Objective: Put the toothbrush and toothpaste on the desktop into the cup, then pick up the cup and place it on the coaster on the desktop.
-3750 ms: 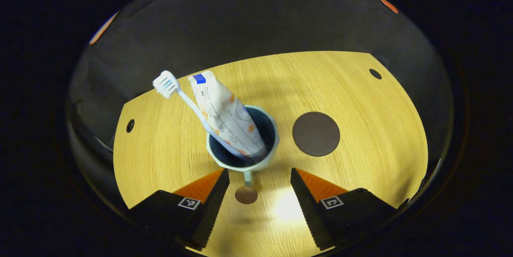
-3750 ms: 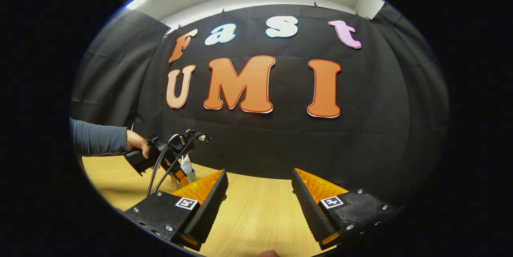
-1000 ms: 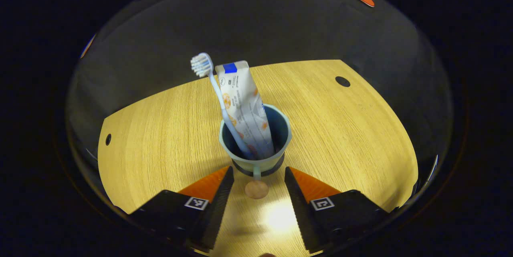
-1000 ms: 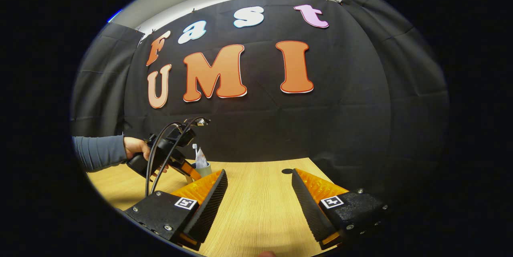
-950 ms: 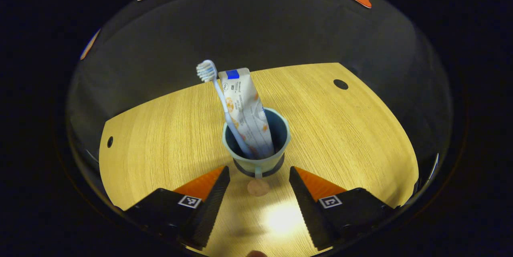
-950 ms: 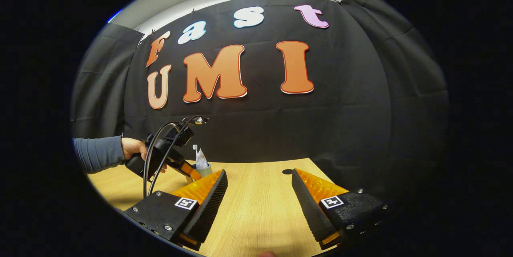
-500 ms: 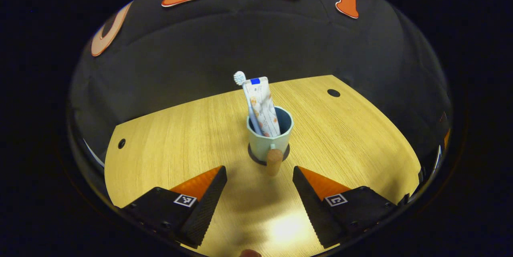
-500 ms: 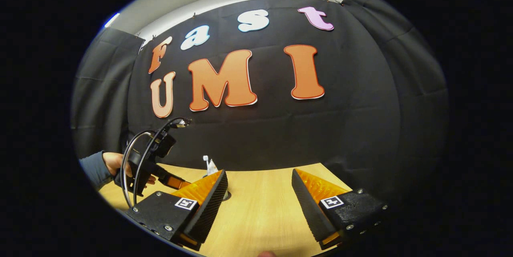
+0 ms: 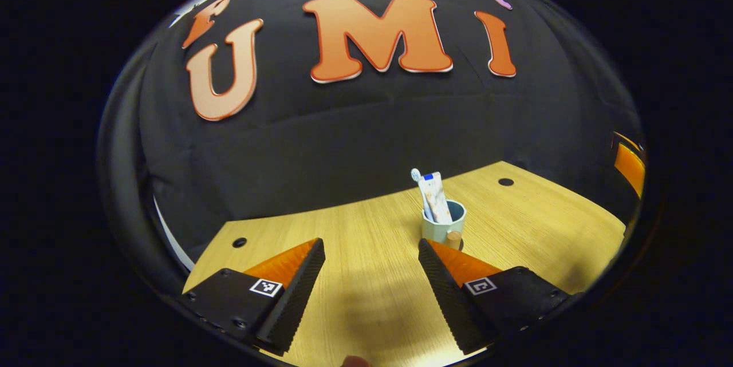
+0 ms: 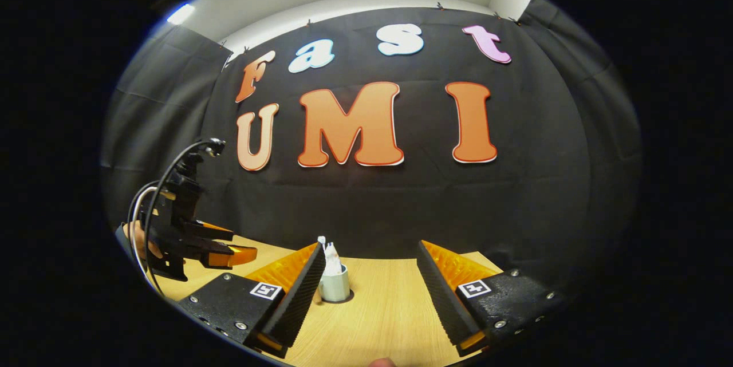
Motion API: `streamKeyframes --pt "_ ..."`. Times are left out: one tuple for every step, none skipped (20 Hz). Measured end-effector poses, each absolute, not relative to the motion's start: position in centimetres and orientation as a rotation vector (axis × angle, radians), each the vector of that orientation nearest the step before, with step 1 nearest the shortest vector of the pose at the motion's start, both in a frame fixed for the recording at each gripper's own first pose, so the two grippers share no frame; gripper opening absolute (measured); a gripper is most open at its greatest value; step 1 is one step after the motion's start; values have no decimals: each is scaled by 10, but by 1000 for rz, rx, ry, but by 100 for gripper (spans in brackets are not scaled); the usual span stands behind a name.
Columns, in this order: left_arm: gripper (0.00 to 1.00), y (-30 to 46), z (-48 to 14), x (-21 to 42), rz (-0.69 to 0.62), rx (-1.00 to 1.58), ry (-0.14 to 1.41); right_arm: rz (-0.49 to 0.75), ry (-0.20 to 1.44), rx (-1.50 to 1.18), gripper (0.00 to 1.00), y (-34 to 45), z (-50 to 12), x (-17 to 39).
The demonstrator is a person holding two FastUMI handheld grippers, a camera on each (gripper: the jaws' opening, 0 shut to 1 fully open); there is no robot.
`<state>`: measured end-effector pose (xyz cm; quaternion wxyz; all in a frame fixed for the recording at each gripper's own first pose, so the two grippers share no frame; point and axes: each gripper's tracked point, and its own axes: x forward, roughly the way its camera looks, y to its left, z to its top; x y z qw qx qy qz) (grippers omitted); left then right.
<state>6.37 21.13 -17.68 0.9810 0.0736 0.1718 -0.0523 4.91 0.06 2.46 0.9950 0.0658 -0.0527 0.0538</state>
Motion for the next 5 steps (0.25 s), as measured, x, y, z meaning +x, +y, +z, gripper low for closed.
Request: streamKeyframes --pt "99 217 -166 56 -96 145 304 110 -111 122 100 7 26 50" --pt "99 222 -155 45 -94 137 270 115 -115 113 100 15 28 50" --pt "99 229 -144 35 -82 122 236 120 -122 105 100 22 29 49" --pt "99 233 -137 27 -79 110 207 122 -129 99 96 27 32 49" --pt "99 236 -132 21 -71 108 175 125 -140 94 100 33 34 49"
